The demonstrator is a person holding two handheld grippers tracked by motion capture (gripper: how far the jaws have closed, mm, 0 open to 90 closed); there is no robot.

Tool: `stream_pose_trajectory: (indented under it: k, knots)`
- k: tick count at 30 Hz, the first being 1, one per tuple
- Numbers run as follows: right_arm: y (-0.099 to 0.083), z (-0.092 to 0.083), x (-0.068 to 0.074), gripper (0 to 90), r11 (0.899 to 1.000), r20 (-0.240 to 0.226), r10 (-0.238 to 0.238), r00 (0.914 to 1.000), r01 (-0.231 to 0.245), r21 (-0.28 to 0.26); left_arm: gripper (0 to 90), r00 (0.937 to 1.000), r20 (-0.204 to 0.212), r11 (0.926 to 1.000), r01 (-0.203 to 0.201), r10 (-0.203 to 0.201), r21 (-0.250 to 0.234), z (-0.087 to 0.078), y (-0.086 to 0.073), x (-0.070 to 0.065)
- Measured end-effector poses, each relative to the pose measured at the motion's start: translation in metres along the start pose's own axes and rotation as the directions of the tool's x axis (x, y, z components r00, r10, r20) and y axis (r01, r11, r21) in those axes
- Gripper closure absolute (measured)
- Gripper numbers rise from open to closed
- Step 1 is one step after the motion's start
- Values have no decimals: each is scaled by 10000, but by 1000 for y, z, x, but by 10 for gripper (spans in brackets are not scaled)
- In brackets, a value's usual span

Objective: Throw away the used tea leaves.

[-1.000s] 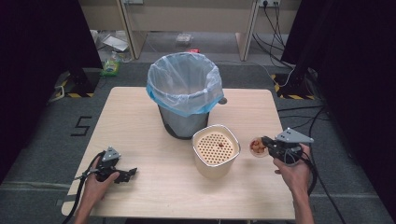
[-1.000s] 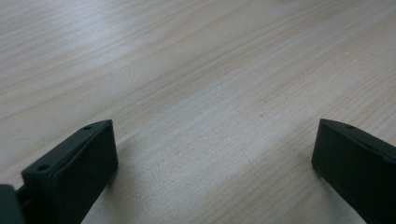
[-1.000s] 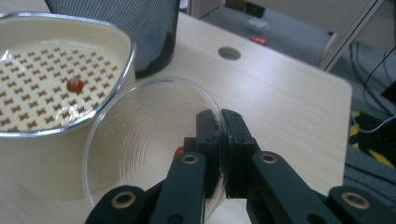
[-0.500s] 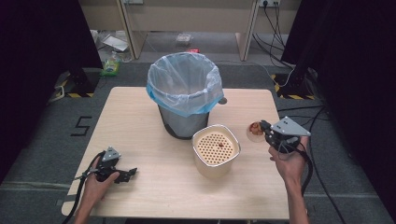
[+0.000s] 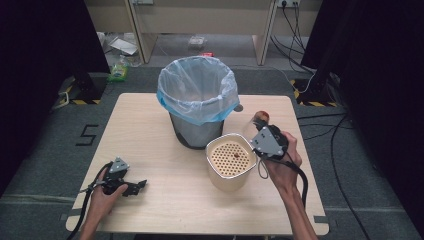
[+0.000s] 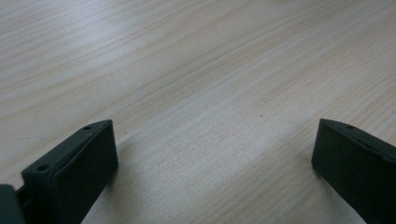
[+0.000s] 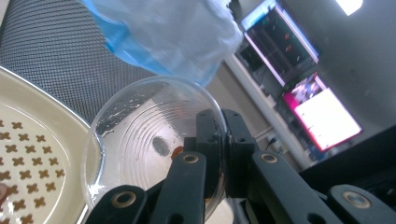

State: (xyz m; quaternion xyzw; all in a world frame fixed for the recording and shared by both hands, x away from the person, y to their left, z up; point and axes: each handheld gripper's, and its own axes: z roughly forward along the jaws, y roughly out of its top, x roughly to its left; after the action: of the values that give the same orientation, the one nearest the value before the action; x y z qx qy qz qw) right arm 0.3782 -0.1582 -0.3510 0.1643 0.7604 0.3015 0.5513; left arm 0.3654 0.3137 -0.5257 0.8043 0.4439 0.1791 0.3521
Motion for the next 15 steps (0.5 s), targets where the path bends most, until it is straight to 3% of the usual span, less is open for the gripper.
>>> stream_pose_trajectory:
  k: [3, 8, 10, 11, 12, 13, 15]
  knots:
    - [3, 4, 13, 873, 9966, 159, -754, 9970, 759, -320, 0, 10000, 0, 10000, 0, 0, -5, 0, 0, 0]
    - [5, 2, 26, 876, 9856, 549, -1461, 9877, 1501, -778, 0, 10000, -2, 10000, -2, 2, -5, 0, 0, 0]
    - [6, -2, 35, 877, 9673, 1193, -2241, 9672, 2357, -937, 0, 10000, 1, 10000, -1, 1, -3, 0, 0, 0]
    - [7, -3, 39, 877, 9550, 1465, -2695, 9518, 2837, -867, 0, 10000, -1, 10000, 1, -1, -6, 0, 0, 0]
    - [7, -3, 39, 877, 9550, 1465, -2695, 9518, 2837, -867, 0, 10000, 0, 10000, 1, -1, -7, 0, 0, 0]
    - [7, -2, 45, 877, 9384, 1754, -3158, 9325, 3343, -877, 0, 10000, -1, 10000, 3, -3, -8, 0, 0, 0]
    - [8, -1, 54, 878, 9157, 1962, -3720, 9073, 3933, -825, 0, 10000, -3, 10000, -1, 1, -3, 0, 0, 0]
